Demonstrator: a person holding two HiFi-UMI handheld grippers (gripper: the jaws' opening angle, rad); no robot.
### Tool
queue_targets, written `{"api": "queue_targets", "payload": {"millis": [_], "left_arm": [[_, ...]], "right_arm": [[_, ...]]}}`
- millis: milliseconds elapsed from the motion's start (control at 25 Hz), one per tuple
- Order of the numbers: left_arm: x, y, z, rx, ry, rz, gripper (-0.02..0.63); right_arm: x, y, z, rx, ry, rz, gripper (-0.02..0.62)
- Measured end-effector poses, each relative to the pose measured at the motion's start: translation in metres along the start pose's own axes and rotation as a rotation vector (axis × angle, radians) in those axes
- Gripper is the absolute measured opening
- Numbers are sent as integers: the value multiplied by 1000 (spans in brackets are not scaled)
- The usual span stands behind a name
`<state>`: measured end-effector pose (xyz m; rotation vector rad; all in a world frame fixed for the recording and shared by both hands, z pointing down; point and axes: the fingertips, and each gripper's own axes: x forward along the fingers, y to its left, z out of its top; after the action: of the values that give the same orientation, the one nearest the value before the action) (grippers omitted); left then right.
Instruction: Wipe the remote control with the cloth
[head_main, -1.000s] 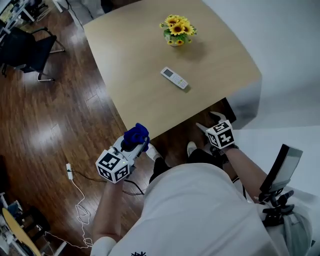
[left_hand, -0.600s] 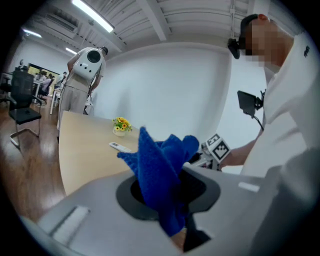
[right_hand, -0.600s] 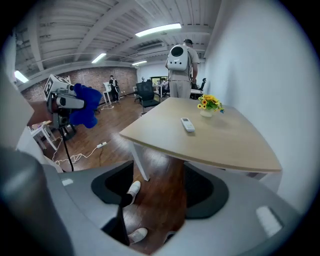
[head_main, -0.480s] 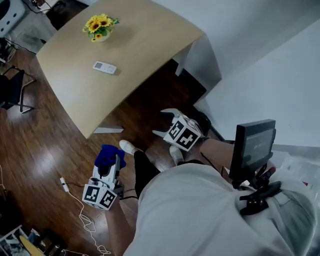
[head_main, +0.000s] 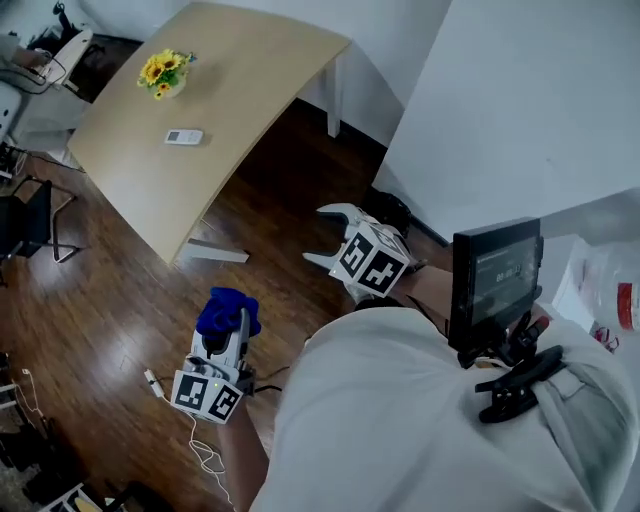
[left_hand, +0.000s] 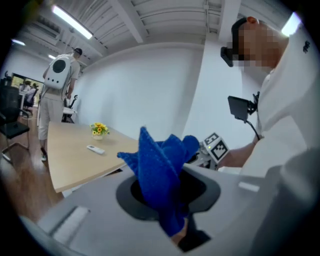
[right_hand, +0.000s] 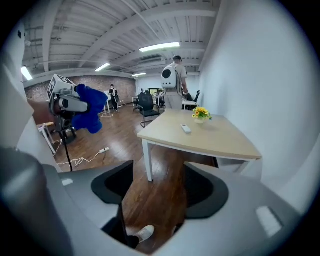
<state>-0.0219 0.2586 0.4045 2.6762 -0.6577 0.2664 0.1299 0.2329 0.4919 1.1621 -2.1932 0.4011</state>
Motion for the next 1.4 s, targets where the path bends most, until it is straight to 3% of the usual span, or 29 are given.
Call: {"api": "queue_targets", "payload": {"millis": [160, 560, 1400], "left_arm": [[-38, -22, 2, 26, -26, -42, 108], [-150, -29, -48, -16, -21, -36, 109], [-162, -24, -52, -6, -45, -83, 109]], "right_arm": [[-21, 32, 23, -30, -54, -42, 311], [-35, 140, 15, -39, -5, -60, 311], [-54, 158, 58, -124, -65, -109, 311]]}}
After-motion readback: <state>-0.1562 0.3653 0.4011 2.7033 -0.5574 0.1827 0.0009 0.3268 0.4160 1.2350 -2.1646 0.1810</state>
